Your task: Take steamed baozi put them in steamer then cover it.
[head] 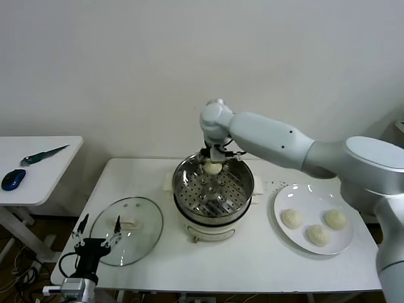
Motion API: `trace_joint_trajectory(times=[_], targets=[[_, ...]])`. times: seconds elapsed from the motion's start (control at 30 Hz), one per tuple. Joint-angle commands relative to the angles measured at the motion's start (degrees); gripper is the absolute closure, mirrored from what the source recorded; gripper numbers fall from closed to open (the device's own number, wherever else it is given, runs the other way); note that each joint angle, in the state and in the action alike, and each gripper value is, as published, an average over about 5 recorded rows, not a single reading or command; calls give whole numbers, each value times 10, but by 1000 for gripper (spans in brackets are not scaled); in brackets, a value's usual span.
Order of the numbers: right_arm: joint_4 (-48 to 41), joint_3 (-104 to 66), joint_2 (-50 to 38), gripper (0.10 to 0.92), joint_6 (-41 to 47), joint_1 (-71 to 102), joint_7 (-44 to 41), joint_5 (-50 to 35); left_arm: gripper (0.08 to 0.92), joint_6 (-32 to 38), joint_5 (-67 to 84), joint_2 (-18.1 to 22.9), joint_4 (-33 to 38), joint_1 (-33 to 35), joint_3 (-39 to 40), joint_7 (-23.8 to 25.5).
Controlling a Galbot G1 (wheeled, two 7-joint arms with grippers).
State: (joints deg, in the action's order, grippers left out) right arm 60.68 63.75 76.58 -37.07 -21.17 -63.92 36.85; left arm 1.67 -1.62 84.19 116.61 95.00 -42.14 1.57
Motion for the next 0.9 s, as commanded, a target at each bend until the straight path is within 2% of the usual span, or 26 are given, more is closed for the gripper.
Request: trace_joint_trajectory(times=[0.03,0.1,0.27,0.57,0.77,0.9], targets=[[-10,-1,11,320,-7,28,3,29,177,0,1,1,-1,0,0,0],[-9,-1,10,310,-6,29,3,30,177,0,1,2,-2,0,0,0],[-11,-12,9,220,-1,30,4,36,177,1,0,3,-3,1,1,0],[47,-25,-37,202,0,-28,0,-15,177,-2,0,2,6,8,0,4],[122,31,-159,203,68,-139,20,-169,177,-2,-2,1,11,12,1,3],[179,170,-261,203,236,-241,109,-359,177,-2,-2,1,17,17,2,3]])
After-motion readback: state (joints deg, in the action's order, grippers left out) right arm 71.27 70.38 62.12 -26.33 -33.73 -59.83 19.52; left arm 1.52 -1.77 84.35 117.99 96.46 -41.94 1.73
